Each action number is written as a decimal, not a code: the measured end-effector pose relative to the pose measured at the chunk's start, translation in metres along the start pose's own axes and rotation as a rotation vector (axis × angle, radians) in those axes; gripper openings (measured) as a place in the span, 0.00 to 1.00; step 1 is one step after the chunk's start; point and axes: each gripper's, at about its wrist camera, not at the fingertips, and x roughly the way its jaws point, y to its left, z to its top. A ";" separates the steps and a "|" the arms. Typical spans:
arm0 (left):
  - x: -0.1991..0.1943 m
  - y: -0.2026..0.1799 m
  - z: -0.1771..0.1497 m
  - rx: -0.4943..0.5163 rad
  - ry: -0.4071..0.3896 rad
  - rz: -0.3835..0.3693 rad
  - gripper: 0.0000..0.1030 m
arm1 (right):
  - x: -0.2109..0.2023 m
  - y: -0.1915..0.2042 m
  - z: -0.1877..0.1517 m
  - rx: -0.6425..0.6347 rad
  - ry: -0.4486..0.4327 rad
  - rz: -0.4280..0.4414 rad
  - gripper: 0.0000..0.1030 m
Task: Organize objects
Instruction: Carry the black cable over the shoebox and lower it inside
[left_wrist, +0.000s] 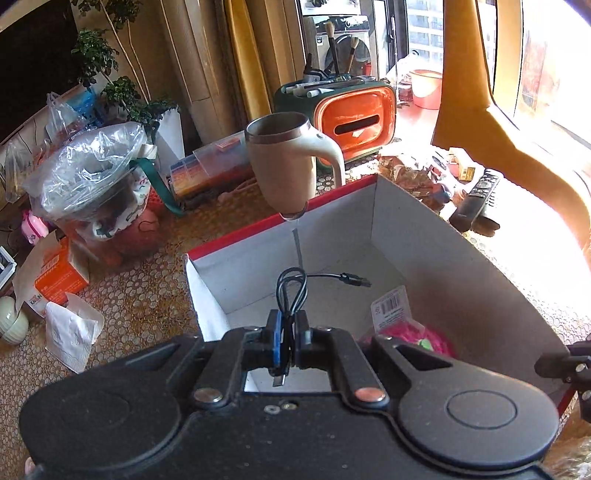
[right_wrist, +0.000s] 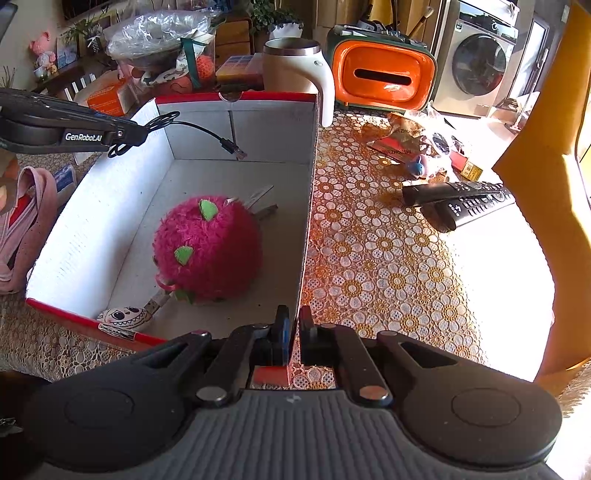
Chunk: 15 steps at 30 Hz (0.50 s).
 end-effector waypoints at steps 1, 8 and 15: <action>0.006 -0.003 0.001 0.002 0.016 0.004 0.04 | 0.000 0.000 0.000 0.000 0.000 0.002 0.05; 0.030 -0.029 0.005 0.066 0.090 0.018 0.04 | 0.000 -0.002 0.001 -0.005 0.005 0.017 0.05; 0.051 -0.041 0.006 0.106 0.183 -0.010 0.05 | 0.000 -0.005 0.001 -0.013 0.011 0.030 0.05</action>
